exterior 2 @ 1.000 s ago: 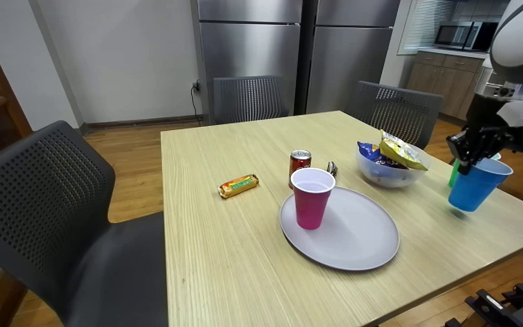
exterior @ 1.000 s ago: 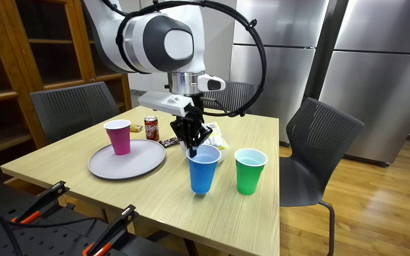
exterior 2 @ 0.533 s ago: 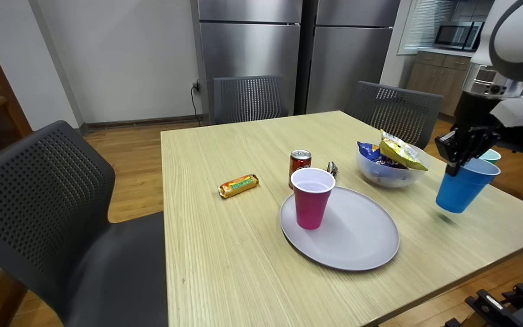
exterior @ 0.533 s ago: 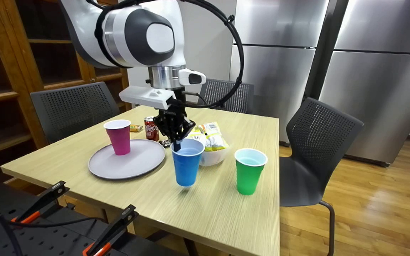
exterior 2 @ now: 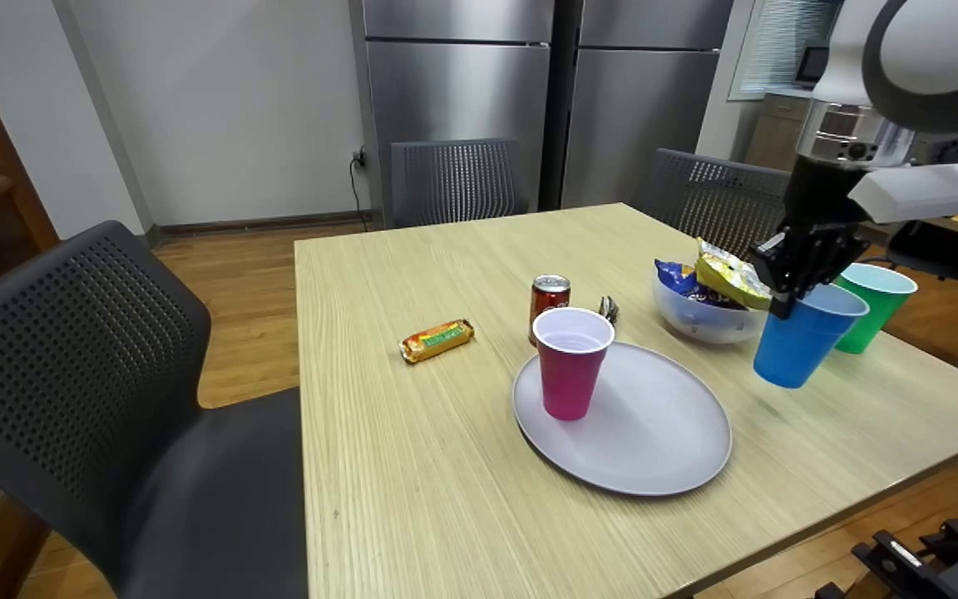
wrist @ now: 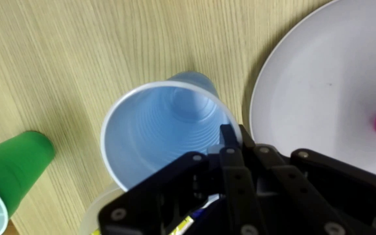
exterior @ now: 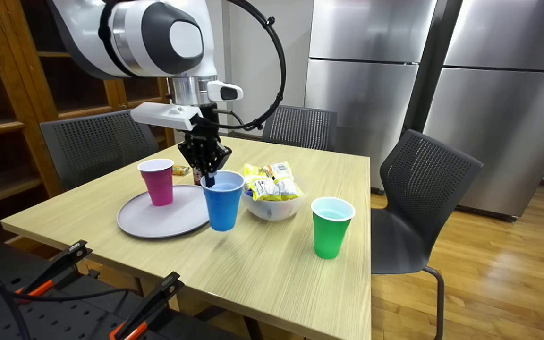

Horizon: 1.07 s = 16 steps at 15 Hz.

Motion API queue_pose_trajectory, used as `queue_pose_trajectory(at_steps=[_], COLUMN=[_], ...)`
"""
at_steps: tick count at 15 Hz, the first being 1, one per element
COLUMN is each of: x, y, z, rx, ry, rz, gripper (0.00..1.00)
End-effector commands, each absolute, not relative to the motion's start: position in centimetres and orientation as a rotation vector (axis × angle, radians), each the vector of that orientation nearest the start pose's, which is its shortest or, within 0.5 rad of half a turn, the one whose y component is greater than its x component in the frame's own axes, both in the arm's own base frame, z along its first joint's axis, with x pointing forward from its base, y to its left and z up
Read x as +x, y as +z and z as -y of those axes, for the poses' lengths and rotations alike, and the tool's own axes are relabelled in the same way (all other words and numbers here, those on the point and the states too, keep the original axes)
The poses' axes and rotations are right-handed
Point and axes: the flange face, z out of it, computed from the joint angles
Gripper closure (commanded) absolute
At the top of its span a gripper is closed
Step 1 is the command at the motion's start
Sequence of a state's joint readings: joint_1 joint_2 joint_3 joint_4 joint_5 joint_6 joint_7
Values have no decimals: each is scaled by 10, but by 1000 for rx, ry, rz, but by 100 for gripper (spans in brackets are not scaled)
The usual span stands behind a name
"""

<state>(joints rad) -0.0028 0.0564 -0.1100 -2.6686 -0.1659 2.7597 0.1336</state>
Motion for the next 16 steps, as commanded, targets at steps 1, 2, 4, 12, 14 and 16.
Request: queue_pose_trajectory(at_steps=[1, 2, 4, 12, 14, 16], x=[424, 426, 430, 457, 460, 465], y=[232, 232, 233, 235, 237, 235], z=[11, 4, -10, -50, -59, -69], rx=[-3212, -3210, -3210, -3183, -3171, -3161], ry=[-44, -49, -65, -104, -117, -117], rz=[-161, -159, -166, -279, -323, -358], gripper=[99, 99, 99, 99, 99, 99])
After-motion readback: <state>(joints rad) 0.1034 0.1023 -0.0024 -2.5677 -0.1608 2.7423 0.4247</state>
